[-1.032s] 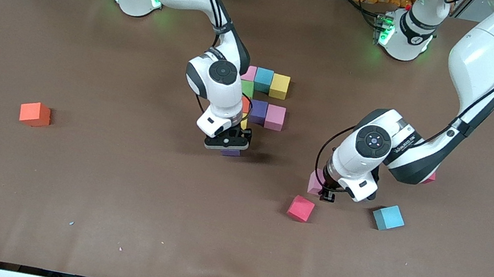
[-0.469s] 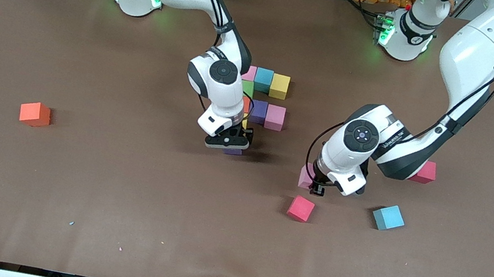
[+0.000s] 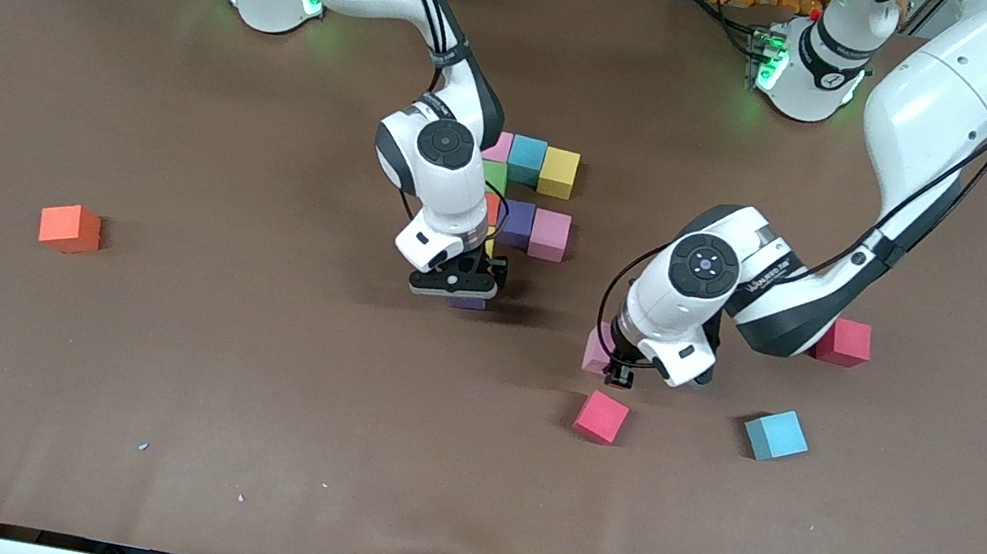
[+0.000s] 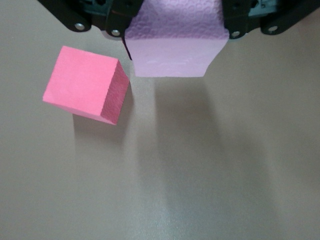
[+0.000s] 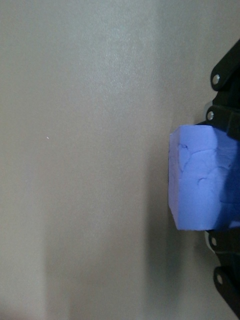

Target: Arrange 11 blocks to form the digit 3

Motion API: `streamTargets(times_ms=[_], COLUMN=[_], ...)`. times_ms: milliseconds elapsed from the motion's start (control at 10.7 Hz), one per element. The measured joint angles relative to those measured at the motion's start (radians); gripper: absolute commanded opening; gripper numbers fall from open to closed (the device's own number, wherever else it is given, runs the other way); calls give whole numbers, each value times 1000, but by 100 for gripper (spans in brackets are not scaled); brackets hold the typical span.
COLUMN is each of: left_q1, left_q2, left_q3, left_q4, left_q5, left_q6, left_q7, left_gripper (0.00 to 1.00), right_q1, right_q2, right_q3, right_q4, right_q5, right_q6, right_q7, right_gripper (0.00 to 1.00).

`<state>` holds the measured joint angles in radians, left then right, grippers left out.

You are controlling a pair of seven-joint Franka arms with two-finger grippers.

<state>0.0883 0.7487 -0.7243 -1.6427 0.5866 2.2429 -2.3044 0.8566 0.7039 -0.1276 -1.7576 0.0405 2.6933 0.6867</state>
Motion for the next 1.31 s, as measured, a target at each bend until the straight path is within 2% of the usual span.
streamTargets(times_ms=[469, 1032, 1220, 1314], left_q1=[-62, -69, -77, -78], left_q2=[23, 33, 35, 37], left_q3=[32, 35, 35, 35], left_q4=[35, 41, 41, 41], left_q5=[0, 0, 0, 0], left_q6=[0, 0, 0, 0], left_q7=[-21, -21, -21, -21], left_gripper=[4, 4, 4, 4], right_q1=[0, 15, 16, 16], right_q2=[0, 0, 0, 0], right_q3=[2, 4, 4, 4], right_q4=[-2, -10, -10, -10], right_q5=[24, 24, 24, 24], right_q6=[0, -7, -8, -8], right_q7=[0, 0, 0, 0], right_gripper=[8, 9, 12, 25])
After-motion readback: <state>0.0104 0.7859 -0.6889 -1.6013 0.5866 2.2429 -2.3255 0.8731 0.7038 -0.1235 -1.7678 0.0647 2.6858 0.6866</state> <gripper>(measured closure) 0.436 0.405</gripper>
